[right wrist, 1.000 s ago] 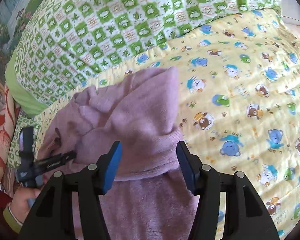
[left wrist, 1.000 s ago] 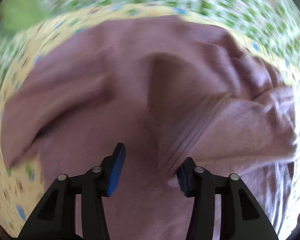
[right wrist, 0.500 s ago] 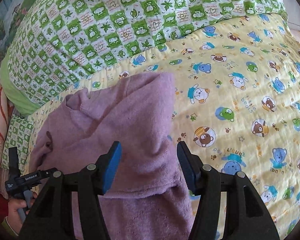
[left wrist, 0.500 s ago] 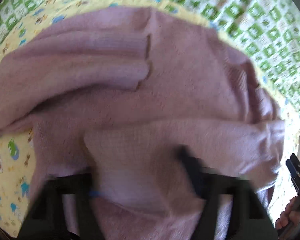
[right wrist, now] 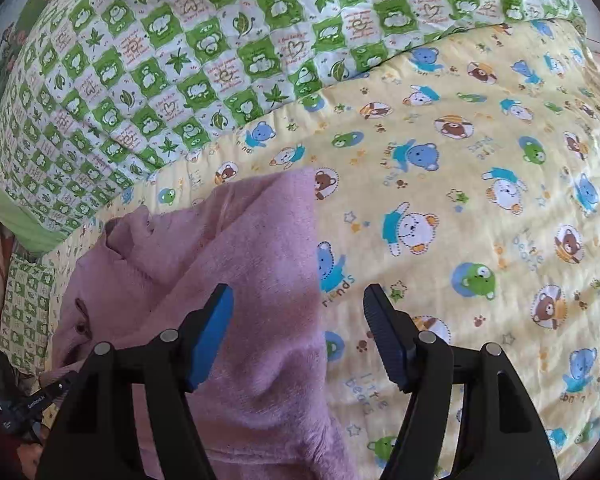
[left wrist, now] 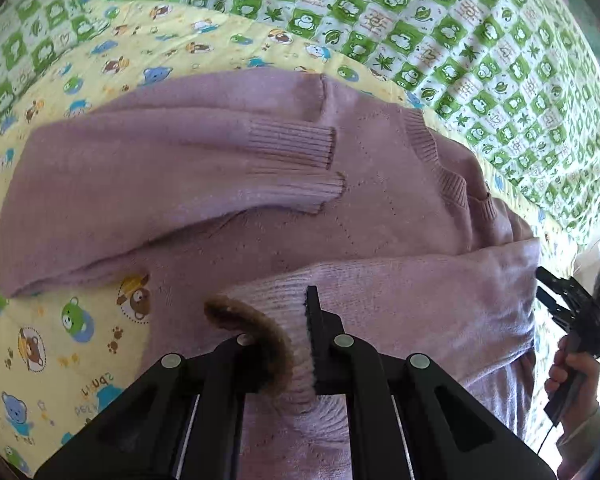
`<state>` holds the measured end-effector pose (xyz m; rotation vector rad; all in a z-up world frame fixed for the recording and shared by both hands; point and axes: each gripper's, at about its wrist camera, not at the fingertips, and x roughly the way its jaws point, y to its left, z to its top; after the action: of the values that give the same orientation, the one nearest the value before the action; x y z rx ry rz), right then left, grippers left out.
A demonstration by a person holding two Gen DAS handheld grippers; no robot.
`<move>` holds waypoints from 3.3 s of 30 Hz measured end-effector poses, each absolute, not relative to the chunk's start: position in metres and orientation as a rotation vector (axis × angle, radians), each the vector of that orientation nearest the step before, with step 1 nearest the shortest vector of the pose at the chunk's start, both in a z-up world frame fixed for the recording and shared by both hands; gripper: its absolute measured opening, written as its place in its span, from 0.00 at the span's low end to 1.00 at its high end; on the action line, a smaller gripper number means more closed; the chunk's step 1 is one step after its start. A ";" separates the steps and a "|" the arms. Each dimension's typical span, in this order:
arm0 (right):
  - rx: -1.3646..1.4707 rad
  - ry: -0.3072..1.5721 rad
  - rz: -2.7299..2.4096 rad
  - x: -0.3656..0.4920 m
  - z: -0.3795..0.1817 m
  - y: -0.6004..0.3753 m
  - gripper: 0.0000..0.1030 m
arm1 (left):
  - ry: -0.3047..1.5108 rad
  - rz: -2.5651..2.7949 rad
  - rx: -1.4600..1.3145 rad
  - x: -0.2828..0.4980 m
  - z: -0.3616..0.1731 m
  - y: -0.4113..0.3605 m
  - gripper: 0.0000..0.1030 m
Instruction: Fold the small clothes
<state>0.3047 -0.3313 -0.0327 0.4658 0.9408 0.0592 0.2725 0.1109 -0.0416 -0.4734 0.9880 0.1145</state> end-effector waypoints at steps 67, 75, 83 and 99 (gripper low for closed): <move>0.520 0.996 0.150 0.205 -0.011 -0.274 0.45 | 0.873 -0.308 -0.211 0.342 0.036 -0.049 0.05; 0.580 0.989 0.056 0.194 -0.024 -0.305 0.45 | 1.026 -0.414 -0.143 0.359 -0.032 -0.116 0.20; 0.602 0.995 0.096 0.202 -0.027 -0.300 0.45 | 0.978 -0.363 -0.162 0.305 -0.010 -0.051 0.54; 0.678 1.103 0.181 0.253 -0.069 -0.251 0.45 | 1.059 0.188 -0.003 0.271 -0.056 0.112 0.66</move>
<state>0.2533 -0.2506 -0.0690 0.6783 1.1028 0.1809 0.2713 0.1123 -0.0561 -0.0033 1.0586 0.1877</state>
